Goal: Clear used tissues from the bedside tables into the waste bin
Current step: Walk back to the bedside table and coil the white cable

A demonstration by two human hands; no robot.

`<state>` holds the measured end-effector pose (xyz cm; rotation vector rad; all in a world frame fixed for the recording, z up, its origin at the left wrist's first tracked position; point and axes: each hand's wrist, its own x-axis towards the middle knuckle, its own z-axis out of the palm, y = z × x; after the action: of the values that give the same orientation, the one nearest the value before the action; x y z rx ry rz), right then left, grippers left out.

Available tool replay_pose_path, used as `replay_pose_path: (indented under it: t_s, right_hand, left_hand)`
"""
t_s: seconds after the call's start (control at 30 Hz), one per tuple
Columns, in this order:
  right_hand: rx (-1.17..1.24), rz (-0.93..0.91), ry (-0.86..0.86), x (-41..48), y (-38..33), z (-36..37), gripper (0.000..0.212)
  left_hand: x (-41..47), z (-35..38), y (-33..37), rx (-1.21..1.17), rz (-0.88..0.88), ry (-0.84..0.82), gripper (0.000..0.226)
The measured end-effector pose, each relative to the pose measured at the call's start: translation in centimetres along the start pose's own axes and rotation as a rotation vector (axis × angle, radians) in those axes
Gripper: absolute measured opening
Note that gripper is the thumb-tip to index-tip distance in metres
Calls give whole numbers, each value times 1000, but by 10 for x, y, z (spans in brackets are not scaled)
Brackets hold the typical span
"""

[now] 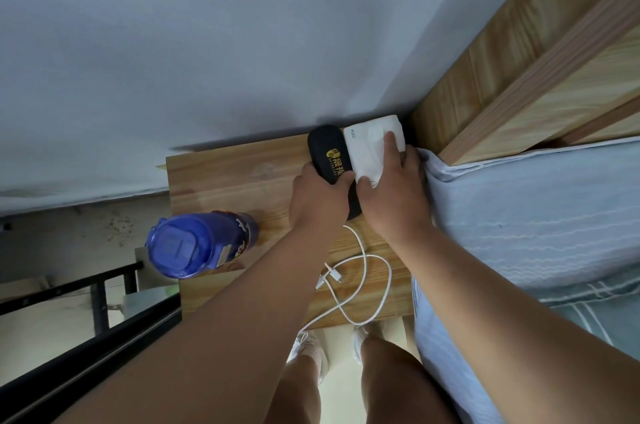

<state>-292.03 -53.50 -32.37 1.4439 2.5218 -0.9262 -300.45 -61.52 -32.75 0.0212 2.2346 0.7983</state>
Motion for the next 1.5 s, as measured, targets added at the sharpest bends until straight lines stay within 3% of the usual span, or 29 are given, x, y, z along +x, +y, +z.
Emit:
replay_pose_path:
  t_s: [0.13, 0.2, 0.33, 0.4, 0.57, 0.63, 0.7, 0.77, 0.87, 1.03, 1.3, 1.5]
  right_hand:
    - [-29, 14, -52, 0, -4, -3, 81]
    - [-33, 12, -55, -3, -5, -8, 80]
    - [8, -34, -18, -20, -4, -16, 74]
    - [45, -67, 11, -34, -2, -19, 70]
    - [191, -144, 42, -84, 8, -16, 53]
    - [239, -108, 56, -100, 10, -10, 47]
    - [232, -36, 63, -113, 13, -2, 45]
    - [166, 49, 27, -119, 17, 7, 54]
    - [128, 232, -118, -124, 22, 19, 79]
    - [89, 326, -208, -127, 29, 34, 82]
    - [145, 314, -140, -118, 48, 43, 42]
    - [216, 351, -149, -113, 54, 46, 44]
  left_hand:
    - [-2, 2, -5, 124, 80, 19, 63]
    - [-3, -1, -10, 89, 138, 19, 67]
    - [-10, -12, -22, -38, 221, -12, 50]
    - [-26, -20, -33, -96, 228, -26, 53]
    - [-97, -45, -102, -452, -9, -60, 22]
    - [-116, -56, -133, -503, -163, 109, 20]
    - [-118, -70, -151, -506, -218, 306, 45]
    - [-106, -85, -153, -496, -160, 414, 76]
    - [-76, -100, -146, -556, 47, 307, 102]
    - [-48, -103, -132, -451, 172, 303, 55]
    - [-1, -98, -90, -402, 335, 254, 73]
    - [27, -86, -50, -349, 489, 274, 70]
